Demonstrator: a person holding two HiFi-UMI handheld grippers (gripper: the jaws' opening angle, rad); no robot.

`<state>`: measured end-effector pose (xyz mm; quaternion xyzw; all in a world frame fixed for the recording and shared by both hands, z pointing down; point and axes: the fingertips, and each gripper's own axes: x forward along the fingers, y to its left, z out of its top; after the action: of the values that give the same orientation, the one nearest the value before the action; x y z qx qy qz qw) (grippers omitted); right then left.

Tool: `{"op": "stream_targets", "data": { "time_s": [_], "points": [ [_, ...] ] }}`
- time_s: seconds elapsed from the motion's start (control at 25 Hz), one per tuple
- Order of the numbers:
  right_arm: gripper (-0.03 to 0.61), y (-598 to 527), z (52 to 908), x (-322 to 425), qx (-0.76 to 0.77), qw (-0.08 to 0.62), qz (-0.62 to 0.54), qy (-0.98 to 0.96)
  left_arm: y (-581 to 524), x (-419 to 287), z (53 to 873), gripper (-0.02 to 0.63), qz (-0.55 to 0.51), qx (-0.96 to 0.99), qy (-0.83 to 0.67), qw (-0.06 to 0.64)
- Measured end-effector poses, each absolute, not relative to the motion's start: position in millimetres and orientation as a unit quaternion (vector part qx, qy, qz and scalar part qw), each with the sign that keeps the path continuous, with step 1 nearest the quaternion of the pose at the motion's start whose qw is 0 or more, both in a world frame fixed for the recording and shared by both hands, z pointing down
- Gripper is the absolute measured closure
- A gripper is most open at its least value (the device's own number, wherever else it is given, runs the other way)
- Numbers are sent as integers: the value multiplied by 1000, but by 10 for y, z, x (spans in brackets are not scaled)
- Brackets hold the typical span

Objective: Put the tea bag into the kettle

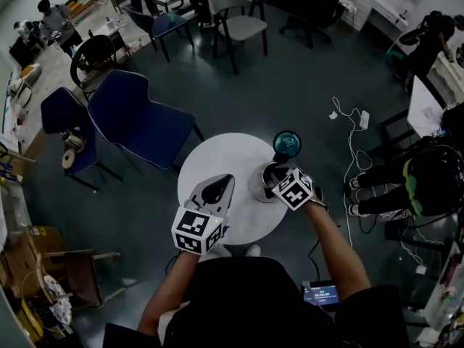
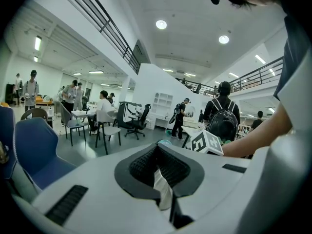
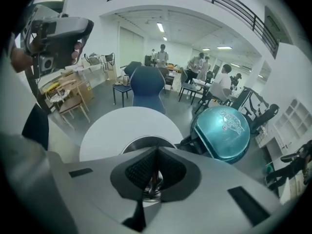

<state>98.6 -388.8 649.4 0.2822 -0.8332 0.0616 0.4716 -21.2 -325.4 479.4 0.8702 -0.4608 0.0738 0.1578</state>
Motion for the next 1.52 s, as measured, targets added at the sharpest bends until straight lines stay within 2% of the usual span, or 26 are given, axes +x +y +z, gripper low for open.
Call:
{"op": "stream_targets", "data": {
  "time_s": [0.28, 0.68, 1.04, 1.32, 1.52],
  "points": [
    [554, -3907, 6572, 972, 284, 477, 65, -829, -3261, -284, 4803, 598, 75, 866, -467, 159],
    [554, -3911, 6375, 966, 299, 441, 64, -844, -3250, -257, 4821, 598, 77, 870, -461, 156],
    [554, -3836, 5729, 913, 312, 325, 84, -889, -3395, -302, 4582, 598, 79, 867, -479, 112],
    [560, -3648, 5094, 1007, 337, 228, 90, -909, -3273, -122, 4507, 598, 72, 871, -473, 114],
    [560, -3463, 4648, 1137, 342, 186, 52, -919, -3200, 174, 4429, 598, 36, 874, -467, 132]
  ]
}}
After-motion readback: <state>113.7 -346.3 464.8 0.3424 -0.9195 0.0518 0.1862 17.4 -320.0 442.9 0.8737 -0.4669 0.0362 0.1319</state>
